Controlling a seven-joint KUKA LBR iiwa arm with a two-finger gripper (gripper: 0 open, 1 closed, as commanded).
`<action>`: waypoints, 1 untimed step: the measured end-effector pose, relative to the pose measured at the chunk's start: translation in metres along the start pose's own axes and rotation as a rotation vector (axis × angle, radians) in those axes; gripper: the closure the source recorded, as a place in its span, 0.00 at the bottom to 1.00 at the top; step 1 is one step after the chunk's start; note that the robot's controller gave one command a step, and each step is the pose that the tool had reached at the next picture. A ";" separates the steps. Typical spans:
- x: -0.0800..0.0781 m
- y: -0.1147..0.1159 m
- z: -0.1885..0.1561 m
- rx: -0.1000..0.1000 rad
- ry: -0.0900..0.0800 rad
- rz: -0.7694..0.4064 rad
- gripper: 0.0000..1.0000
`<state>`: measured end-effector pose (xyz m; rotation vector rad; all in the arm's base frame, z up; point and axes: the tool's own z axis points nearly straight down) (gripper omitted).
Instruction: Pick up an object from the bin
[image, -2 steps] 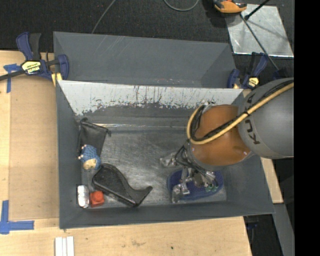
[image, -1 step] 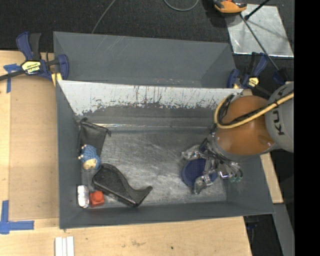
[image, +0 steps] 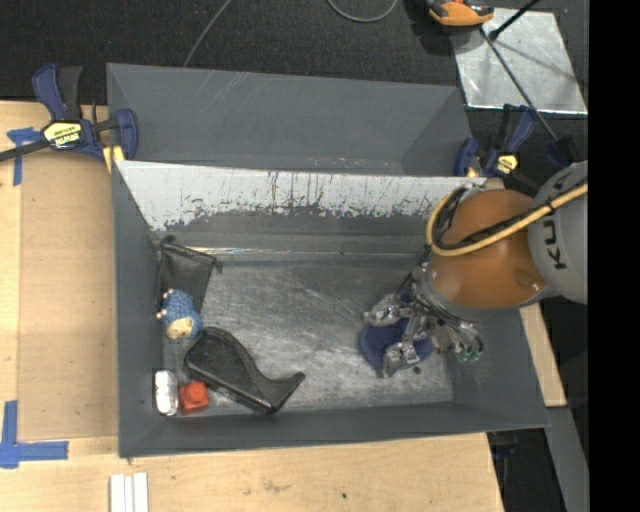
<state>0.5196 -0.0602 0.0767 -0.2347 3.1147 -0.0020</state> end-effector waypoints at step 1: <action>-0.022 0.014 -0.168 -0.004 0.009 -0.522 1.00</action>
Offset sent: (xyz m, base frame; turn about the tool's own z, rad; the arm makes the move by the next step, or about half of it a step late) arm 0.0142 0.0172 0.1659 -0.5230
